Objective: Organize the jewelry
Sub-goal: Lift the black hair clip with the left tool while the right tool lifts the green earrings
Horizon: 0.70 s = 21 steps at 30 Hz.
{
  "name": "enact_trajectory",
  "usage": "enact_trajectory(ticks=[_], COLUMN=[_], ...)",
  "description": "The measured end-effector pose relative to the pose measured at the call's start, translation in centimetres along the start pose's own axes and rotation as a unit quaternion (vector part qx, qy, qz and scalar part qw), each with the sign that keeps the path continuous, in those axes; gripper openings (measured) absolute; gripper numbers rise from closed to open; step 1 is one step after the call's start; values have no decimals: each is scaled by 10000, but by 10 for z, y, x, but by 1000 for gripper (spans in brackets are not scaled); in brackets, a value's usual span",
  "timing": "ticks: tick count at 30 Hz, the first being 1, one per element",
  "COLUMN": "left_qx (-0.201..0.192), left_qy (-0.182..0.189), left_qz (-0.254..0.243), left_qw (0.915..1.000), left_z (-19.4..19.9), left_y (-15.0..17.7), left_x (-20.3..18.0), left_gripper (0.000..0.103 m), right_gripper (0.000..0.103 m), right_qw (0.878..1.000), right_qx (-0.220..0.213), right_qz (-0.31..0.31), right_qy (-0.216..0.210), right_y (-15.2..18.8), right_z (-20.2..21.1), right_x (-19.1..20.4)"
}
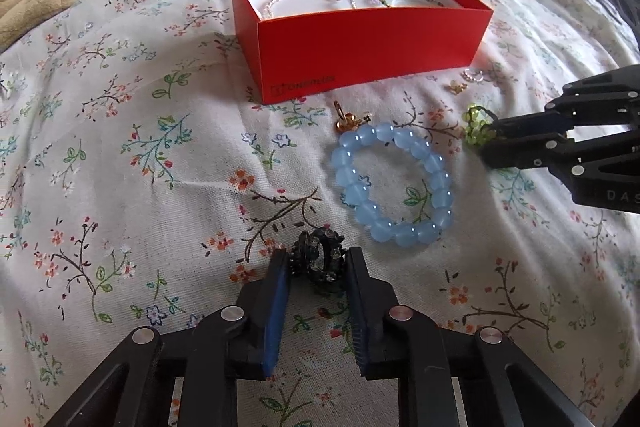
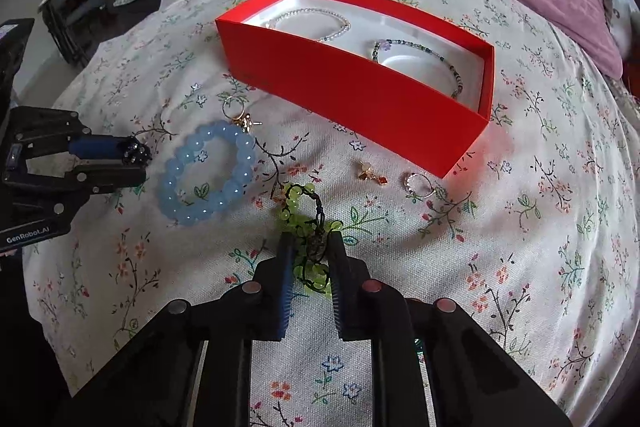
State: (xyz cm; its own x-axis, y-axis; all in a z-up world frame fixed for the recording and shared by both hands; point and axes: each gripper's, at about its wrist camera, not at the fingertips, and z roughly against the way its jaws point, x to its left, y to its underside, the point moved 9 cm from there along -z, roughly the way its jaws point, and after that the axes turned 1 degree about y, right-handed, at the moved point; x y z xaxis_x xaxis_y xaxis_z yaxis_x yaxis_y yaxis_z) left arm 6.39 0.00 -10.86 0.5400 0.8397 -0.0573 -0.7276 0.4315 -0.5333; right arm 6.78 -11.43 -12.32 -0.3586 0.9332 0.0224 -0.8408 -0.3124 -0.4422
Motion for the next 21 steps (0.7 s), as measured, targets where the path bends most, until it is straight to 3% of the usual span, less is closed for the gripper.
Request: enact_trajectory(ticks=[21], left_qx=[-352], left_qy=[-73], left_qz=[454], left_qw=[9983], left_z=[31], left_y=[-37], left_x=[8], left_gripper=[22], right_gripper=[17], right_qw=[9970], right_qx=[-426], right_qz=[-645], right_qy=[-2], right_y=[-27], right_z=[49], right_x=[-20])
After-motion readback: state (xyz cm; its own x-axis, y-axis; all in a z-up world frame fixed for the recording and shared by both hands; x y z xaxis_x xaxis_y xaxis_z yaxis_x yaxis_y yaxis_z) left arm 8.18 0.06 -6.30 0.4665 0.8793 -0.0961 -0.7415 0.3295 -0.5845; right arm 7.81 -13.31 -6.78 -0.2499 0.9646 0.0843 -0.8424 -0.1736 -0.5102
